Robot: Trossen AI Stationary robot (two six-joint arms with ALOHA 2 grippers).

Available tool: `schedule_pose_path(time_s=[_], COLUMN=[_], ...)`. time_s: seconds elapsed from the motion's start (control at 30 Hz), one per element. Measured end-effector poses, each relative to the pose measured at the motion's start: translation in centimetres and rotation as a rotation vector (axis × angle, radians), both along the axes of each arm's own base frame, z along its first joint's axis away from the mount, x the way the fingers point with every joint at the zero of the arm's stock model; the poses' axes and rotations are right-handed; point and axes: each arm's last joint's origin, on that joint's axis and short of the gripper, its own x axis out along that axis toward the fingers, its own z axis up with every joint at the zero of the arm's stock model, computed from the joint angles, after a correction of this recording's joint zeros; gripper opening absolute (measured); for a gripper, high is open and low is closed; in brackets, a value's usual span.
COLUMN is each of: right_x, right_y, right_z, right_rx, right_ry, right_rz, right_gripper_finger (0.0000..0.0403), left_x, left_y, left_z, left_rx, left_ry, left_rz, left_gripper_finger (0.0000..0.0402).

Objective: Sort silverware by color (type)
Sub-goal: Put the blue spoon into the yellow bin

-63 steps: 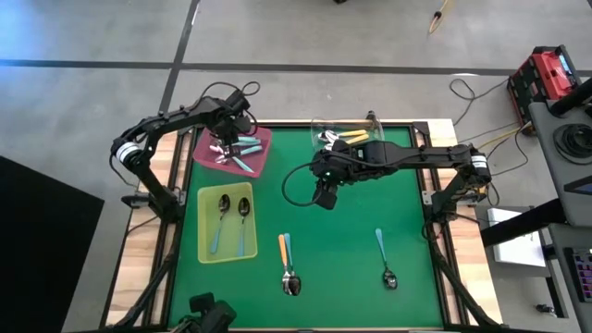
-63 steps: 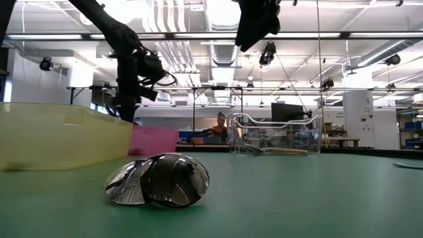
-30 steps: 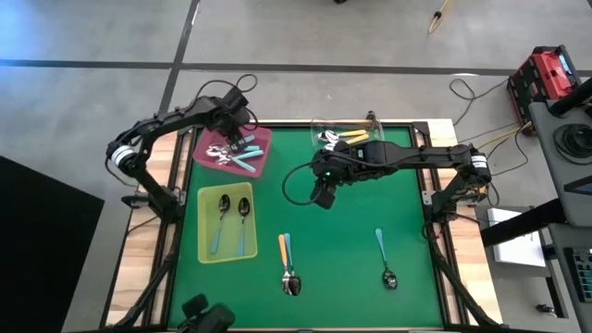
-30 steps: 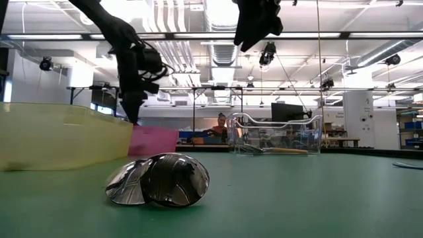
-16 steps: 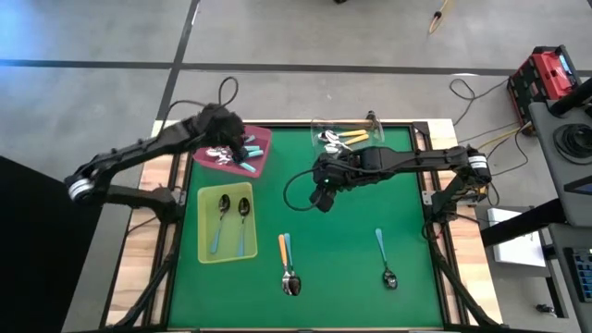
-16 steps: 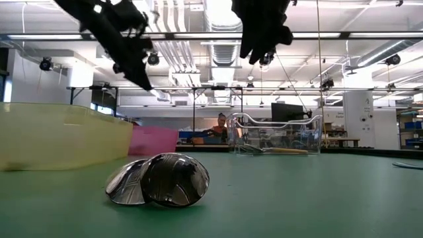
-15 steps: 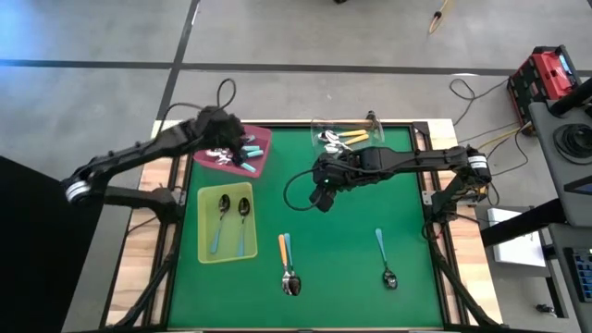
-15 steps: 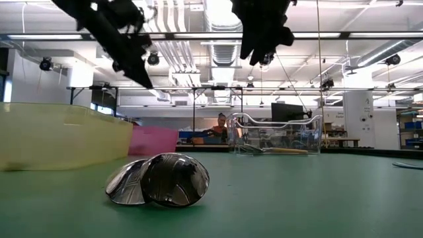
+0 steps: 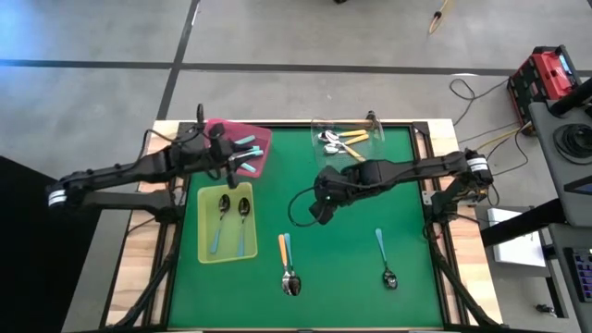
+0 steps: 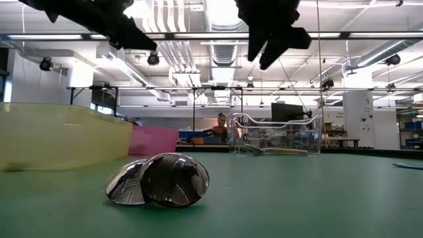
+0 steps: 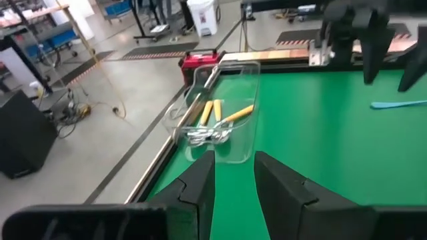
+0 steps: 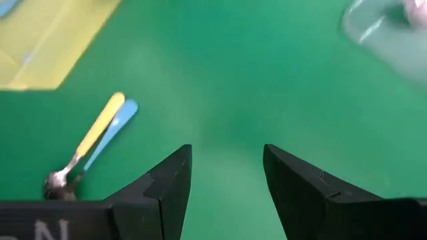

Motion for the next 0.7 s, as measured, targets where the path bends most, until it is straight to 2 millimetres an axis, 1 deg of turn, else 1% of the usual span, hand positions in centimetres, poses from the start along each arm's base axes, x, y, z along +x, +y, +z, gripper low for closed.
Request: schedule_pose_path(time_s=[0.23,0.47,0.7], right_x=[-1.2,-3.3,-5.4], right_y=[2.6,5.5,8.1], right_z=[-3.1,-6.7,-9.0], right_rx=[0.148,0.283,0.308], right_ry=[0.111,0.271,0.379], right_rz=[-0.049,-0.147,-0.228], right_gripper_finger=[0.0176,0.0176,0.0176], left_x=[-0.4,-0.3,-0.2], left_y=[-0.5,-0.6,-0.8], left_z=[0.5,1.1,1.1], left_rx=[-0.009,-0.058,-0.104], left_ry=[-0.04,-0.086,-0.105], left_rz=[-0.012,-0.062,-0.07], left_gripper_finger=[0.0087,0.0087,0.0087])
